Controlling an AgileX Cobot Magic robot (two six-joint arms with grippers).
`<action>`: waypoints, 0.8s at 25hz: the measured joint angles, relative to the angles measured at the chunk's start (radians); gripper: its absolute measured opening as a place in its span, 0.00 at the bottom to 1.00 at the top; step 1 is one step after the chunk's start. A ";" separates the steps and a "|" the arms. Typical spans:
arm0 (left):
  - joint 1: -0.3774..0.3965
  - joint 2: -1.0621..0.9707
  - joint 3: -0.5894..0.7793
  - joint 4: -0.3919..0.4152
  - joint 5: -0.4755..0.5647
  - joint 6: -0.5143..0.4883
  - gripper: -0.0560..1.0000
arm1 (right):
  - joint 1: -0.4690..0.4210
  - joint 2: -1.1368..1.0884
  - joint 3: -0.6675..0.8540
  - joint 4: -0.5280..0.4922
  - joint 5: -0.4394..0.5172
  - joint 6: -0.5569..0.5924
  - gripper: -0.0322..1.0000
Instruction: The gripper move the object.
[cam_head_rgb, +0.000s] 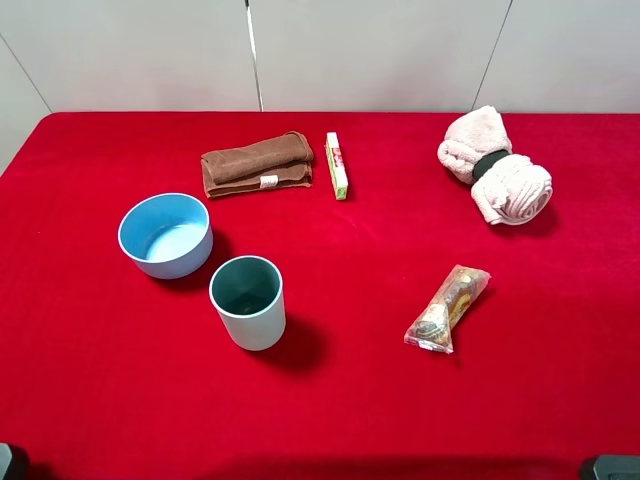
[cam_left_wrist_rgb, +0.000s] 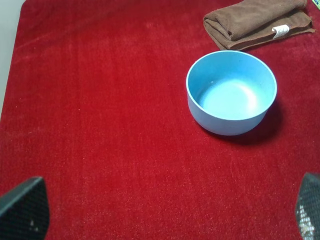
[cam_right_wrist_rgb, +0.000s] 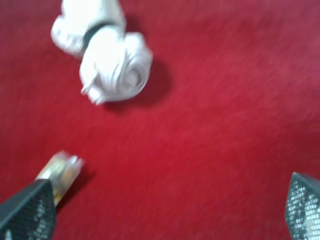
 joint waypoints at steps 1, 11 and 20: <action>0.000 0.000 0.000 0.000 0.000 0.000 0.98 | -0.003 -0.032 0.014 -0.005 -0.011 -0.002 0.70; 0.000 0.000 0.000 0.000 0.000 0.000 0.98 | -0.007 -0.222 0.109 -0.013 -0.072 -0.045 0.70; 0.000 0.000 0.000 0.000 0.000 0.000 0.98 | -0.007 -0.225 0.109 -0.008 -0.072 -0.045 0.70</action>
